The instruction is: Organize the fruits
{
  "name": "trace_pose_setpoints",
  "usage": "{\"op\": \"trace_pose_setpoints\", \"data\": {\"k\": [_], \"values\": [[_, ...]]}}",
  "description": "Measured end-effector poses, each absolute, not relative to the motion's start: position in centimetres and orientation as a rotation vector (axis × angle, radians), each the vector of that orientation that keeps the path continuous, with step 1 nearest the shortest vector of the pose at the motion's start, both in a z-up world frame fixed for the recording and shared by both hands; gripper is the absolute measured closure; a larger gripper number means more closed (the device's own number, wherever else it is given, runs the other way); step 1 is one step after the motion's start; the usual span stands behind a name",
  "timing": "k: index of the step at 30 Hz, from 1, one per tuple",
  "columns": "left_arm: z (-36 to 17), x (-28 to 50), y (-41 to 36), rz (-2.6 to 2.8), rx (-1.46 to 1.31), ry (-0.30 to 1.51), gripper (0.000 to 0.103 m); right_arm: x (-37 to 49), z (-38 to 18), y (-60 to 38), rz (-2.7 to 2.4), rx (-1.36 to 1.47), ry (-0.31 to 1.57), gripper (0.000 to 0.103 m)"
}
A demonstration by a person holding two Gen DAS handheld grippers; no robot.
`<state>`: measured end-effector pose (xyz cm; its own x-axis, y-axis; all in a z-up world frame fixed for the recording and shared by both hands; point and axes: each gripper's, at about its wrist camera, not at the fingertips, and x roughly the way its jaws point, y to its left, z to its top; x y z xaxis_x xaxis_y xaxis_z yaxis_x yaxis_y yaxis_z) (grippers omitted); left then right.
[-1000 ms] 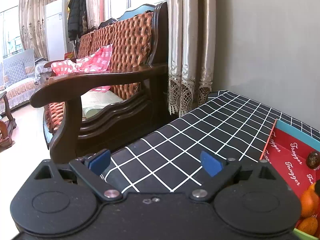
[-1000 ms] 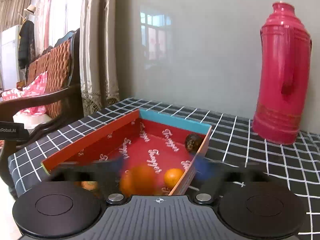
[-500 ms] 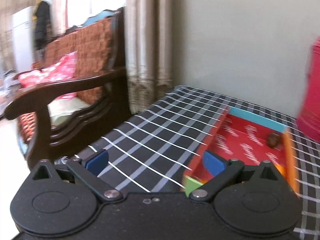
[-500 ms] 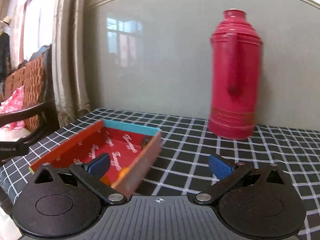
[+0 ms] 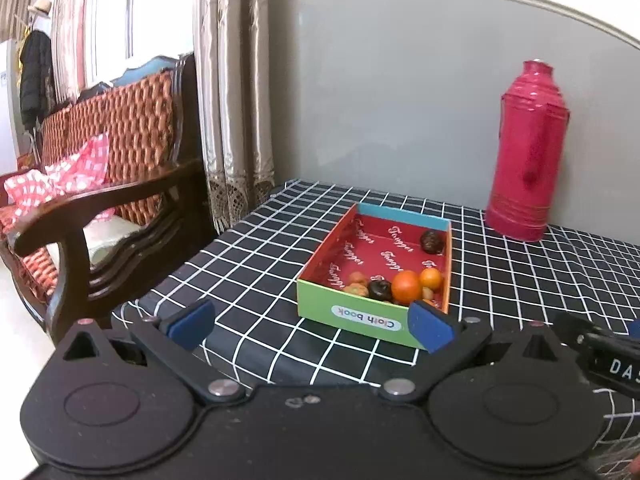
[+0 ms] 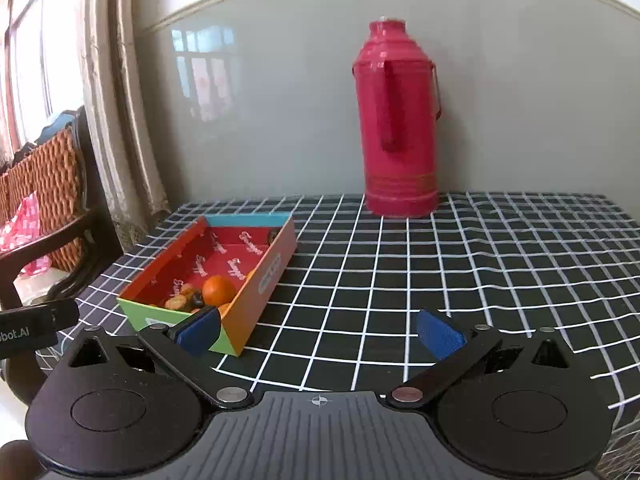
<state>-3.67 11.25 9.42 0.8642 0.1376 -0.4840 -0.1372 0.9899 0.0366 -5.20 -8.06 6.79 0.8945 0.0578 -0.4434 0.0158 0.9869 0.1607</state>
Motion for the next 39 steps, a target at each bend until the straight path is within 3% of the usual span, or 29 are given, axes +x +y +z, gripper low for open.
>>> {"op": "trace_pose_setpoints", "data": {"k": [11, 39], "values": [[10.6, -5.9, 10.7, 0.126, 0.026, 0.466, 0.006, -8.2, 8.6, -7.7, 0.043, 0.169, 0.412, 0.0], [8.8, -4.2, 10.8, 0.112, 0.002, 0.536, 0.006, -6.8, 7.3, -7.7, 0.033, 0.174, 0.44, 0.0]]}}
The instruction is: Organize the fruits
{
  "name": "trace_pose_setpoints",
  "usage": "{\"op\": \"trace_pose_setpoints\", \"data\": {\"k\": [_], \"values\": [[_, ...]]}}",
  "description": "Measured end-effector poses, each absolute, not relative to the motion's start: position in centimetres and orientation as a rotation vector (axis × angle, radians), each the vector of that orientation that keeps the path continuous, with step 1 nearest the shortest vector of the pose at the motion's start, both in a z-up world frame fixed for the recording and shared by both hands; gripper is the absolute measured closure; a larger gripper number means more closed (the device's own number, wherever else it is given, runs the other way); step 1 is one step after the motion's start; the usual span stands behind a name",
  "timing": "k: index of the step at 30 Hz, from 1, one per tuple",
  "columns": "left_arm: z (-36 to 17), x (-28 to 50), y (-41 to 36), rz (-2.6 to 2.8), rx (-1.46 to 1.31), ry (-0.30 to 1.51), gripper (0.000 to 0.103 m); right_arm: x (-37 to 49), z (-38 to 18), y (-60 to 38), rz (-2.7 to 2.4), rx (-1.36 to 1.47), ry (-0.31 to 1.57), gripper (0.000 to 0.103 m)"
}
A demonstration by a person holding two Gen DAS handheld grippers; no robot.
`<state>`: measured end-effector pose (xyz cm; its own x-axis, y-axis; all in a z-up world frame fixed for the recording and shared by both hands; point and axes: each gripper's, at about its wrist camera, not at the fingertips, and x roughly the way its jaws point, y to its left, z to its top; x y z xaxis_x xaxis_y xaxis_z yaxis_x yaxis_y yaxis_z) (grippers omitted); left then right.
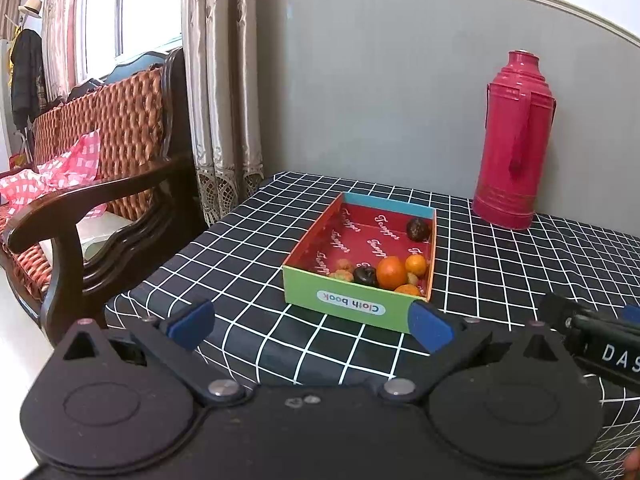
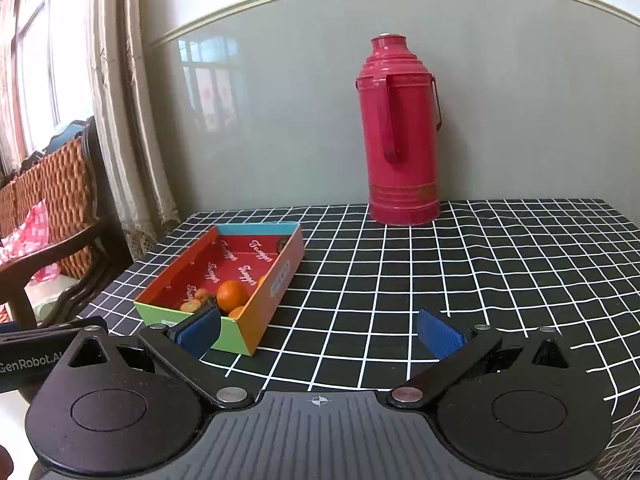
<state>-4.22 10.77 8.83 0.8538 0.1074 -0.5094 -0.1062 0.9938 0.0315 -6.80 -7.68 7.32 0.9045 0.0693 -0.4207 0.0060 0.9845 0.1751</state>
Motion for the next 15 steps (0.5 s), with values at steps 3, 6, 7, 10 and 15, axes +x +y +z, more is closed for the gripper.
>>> {"op": "trace_pose_setpoints", "data": {"k": [3, 6, 7, 10, 15], "values": [[8.76, -4.08, 10.64, 0.109, 0.005, 0.538, 0.006, -6.67, 7.28, -7.66, 0.034, 0.17, 0.444, 0.0], [8.72, -3.98, 10.56, 0.107, 0.005, 0.538, 0.006, -6.52, 7.21, -7.59, 0.03, 0.167, 0.443, 0.0], [8.71, -3.97, 10.54, 0.106, 0.006, 0.539, 0.006, -6.46, 7.18, -7.58, 0.029, 0.166, 0.444, 0.0], [8.66, -3.86, 10.42, 0.103, 0.009, 0.539, 0.006, -6.33, 7.15, -7.42, 0.026, 0.161, 0.446, 0.0], [8.68, -3.75, 10.39, 0.102, 0.009, 0.536, 0.006, -6.15, 7.18, -7.19, 0.024, 0.151, 0.446, 0.0]]}}
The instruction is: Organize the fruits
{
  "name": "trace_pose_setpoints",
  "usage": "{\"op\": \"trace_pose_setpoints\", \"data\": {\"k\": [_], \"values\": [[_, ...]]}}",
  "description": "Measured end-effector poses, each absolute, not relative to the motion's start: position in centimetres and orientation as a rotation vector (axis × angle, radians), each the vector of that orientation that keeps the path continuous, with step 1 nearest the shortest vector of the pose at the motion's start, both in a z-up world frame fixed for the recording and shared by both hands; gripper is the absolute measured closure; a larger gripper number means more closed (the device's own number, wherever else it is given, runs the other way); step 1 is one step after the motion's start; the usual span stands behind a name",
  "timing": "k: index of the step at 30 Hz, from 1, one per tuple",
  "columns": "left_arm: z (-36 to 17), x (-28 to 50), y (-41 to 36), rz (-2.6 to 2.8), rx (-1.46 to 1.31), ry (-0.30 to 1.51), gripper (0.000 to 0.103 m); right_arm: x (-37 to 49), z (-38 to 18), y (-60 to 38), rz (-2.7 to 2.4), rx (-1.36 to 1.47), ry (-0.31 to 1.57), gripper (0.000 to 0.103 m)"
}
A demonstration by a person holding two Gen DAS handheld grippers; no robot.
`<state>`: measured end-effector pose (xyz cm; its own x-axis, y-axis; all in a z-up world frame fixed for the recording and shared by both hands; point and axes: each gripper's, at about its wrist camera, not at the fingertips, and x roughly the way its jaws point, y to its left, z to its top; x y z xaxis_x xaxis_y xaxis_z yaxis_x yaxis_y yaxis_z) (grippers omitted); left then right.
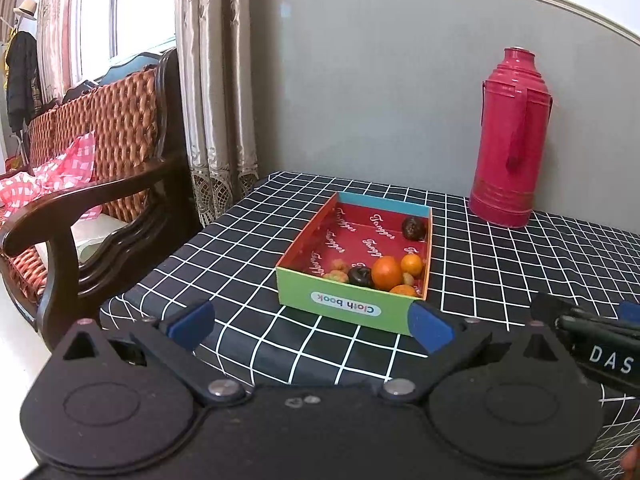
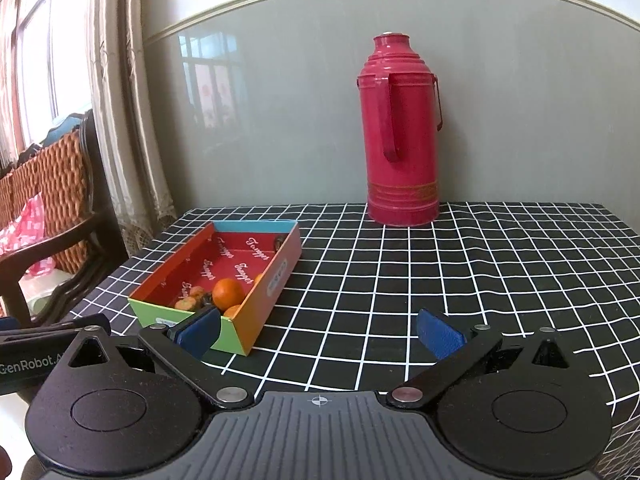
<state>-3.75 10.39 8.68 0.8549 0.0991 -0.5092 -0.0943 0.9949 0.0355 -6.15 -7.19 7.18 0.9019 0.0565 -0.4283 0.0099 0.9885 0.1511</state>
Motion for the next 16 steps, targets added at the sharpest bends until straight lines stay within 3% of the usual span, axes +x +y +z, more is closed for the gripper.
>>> {"op": "trace_pose_setpoints", "data": {"k": [16], "values": [[9.1, -3.65, 10.22, 0.062, 0.011, 0.499, 0.006, -6.09, 7.77, -7.57, 0.019, 0.152, 0.426, 0.0]]}}
